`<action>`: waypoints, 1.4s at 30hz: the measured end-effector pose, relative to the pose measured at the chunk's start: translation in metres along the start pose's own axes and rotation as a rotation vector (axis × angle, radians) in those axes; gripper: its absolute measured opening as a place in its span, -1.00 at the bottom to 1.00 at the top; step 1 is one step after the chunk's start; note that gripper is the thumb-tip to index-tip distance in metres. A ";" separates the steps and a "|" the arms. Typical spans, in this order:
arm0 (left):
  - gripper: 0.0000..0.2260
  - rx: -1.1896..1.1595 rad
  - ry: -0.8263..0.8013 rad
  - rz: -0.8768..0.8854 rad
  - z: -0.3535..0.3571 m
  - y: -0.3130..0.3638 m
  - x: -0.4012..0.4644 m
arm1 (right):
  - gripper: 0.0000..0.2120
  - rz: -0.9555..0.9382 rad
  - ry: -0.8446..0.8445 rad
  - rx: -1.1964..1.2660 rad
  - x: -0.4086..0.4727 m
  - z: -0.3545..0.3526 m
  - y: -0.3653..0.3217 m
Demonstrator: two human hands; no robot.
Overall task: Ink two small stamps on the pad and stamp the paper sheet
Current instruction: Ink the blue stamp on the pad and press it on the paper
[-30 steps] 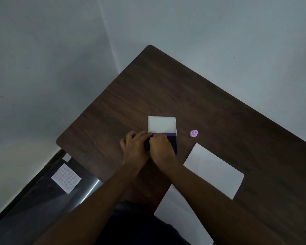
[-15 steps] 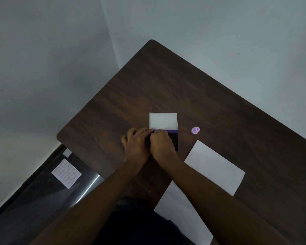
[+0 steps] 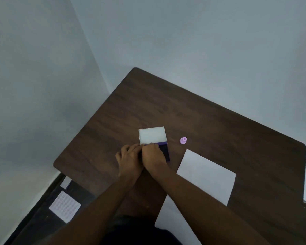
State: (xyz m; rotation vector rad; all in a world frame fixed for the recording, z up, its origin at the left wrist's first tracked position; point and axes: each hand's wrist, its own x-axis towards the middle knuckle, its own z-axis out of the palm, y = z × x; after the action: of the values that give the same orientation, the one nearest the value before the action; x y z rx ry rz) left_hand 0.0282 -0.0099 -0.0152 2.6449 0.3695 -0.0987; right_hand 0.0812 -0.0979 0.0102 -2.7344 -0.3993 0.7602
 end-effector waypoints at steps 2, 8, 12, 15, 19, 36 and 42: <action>-0.56 0.007 -0.026 -0.006 -0.002 0.000 -0.001 | -0.68 0.098 -0.050 0.172 -0.001 -0.001 0.008; -0.32 0.065 -0.114 -0.018 0.001 0.005 -0.003 | -0.86 0.220 0.340 0.889 -0.070 -0.024 0.044; -0.30 0.093 -0.114 -0.018 0.003 0.011 -0.006 | -0.86 0.311 0.209 1.532 -0.111 -0.040 0.070; -0.32 0.068 -0.074 -0.047 -0.003 0.021 -0.011 | -0.76 0.274 0.081 1.963 -0.132 -0.044 0.085; -0.60 -0.127 -0.038 0.031 -0.020 0.050 -0.022 | -0.79 0.254 -0.057 2.330 -0.141 -0.044 0.093; -0.58 -0.435 -0.186 0.260 -0.067 0.137 -0.051 | -0.44 0.141 -0.055 2.557 -0.131 -0.030 0.099; -0.58 -0.425 -0.192 0.293 -0.061 0.144 -0.050 | -0.36 0.070 -0.055 2.562 -0.132 -0.028 0.104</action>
State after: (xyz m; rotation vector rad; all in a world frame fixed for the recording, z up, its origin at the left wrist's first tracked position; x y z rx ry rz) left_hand 0.0206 -0.1172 0.1089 2.2162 -0.0608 -0.1592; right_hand 0.0073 -0.2429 0.0595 -0.2779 0.4792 0.4708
